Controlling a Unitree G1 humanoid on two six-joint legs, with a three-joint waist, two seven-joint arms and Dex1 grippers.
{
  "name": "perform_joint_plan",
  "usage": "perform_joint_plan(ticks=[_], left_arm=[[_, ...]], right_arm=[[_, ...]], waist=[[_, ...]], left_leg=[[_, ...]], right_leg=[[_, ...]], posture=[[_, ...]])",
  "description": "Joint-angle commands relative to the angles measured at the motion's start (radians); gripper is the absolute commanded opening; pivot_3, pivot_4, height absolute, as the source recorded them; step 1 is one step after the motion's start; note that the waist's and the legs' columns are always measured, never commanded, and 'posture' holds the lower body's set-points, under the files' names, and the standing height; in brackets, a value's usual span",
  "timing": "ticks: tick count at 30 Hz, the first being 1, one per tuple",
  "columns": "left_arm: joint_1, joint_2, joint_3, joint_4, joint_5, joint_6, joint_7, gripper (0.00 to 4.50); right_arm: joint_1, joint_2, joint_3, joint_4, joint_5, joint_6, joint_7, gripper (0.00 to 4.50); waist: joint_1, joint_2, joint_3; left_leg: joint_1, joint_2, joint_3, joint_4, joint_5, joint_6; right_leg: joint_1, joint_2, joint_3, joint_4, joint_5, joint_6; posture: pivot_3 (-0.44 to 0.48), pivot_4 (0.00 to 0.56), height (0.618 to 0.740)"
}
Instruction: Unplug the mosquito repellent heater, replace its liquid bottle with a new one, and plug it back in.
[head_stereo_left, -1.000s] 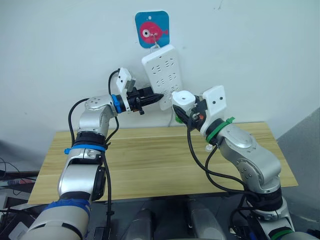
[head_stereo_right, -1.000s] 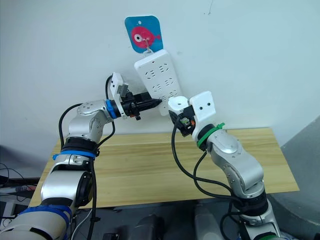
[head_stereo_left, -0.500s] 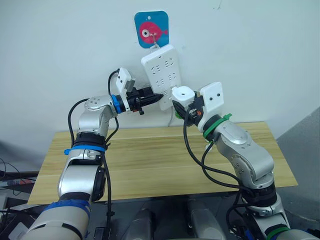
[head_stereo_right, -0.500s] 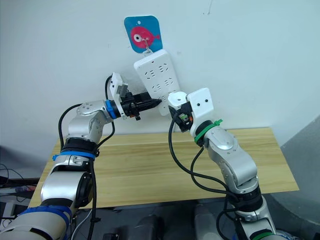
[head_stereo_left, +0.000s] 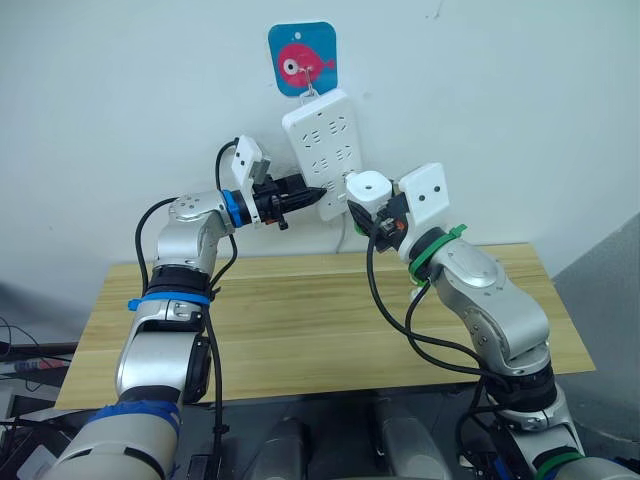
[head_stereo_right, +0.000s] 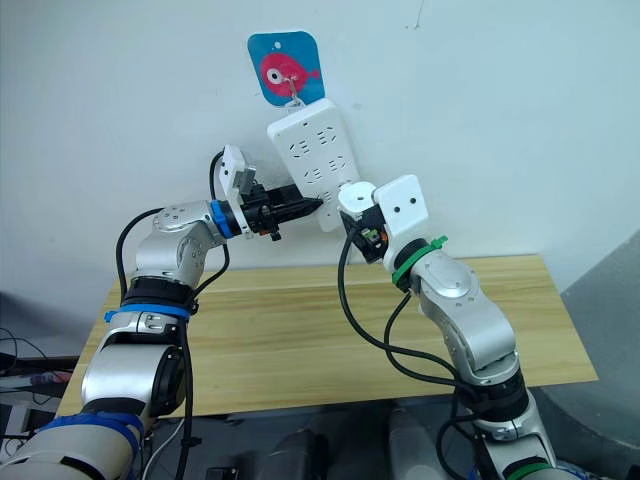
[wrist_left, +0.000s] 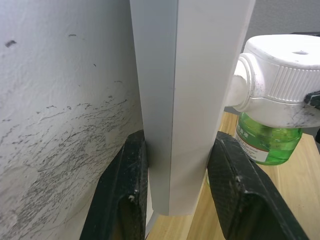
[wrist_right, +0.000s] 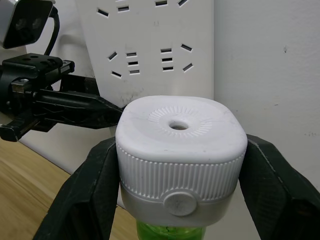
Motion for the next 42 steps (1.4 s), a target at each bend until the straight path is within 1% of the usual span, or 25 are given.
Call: perform_joint_plan(ticks=[1,12,19,31,42], left_arm=[[0.0,-0.007,-0.002,-0.041,-0.007,0.0,0.004,1.32],[0.006,-0.009,-0.002,-0.051,-0.009,0.005,0.005,1.32],[0.011,-0.009,-0.004,-0.06,-0.009,0.01,0.007,1.32],[0.017,-0.011,-0.004,-0.076,-0.012,0.021,0.014,1.32],[0.021,-0.011,-0.008,-0.083,-0.013,0.025,0.015,1.32]], right_arm=[[-0.02,-0.006,0.006,-0.035,-0.016,-0.001,0.013,2.99],[-0.023,-0.005,0.004,-0.055,-0.036,0.023,0.022,2.99],[-0.035,0.015,-0.001,-0.053,-0.043,0.004,0.015,2.99],[-0.028,-0.001,0.007,-0.063,-0.065,-0.022,0.035,2.99],[-0.031,0.015,0.011,-0.052,-0.082,-0.044,0.044,2.99]], waist=[[0.0,0.0,0.0],[0.0,0.0,0.0],[0.0,0.0,0.0],[0.0,0.0,0.0],[-0.001,0.0,0.0]], left_leg=[[0.0,0.0,0.0,0.0,0.0,0.0],[0.0,0.0,0.0,0.0,0.0,0.0],[0.0,0.0,0.0,0.0,0.0,0.0],[0.0,0.0,0.0,0.0,0.0,0.0],[0.0,0.0,0.0,0.0,0.0,0.0]], right_leg=[[0.0,0.0,0.0,0.0,0.0,0.0],[0.0,0.0,0.0,0.0,0.0,0.0],[0.0,0.0,0.0,0.0,0.0,0.0],[0.0,0.0,0.0,0.0,0.0,0.0],[-0.001,0.0,0.0,0.0,0.0,0.0]], posture=[[-0.201,0.161,0.74],[-0.201,0.164,0.74],[-0.202,0.164,0.74],[-0.202,0.165,0.74],[-0.201,0.166,0.74]])
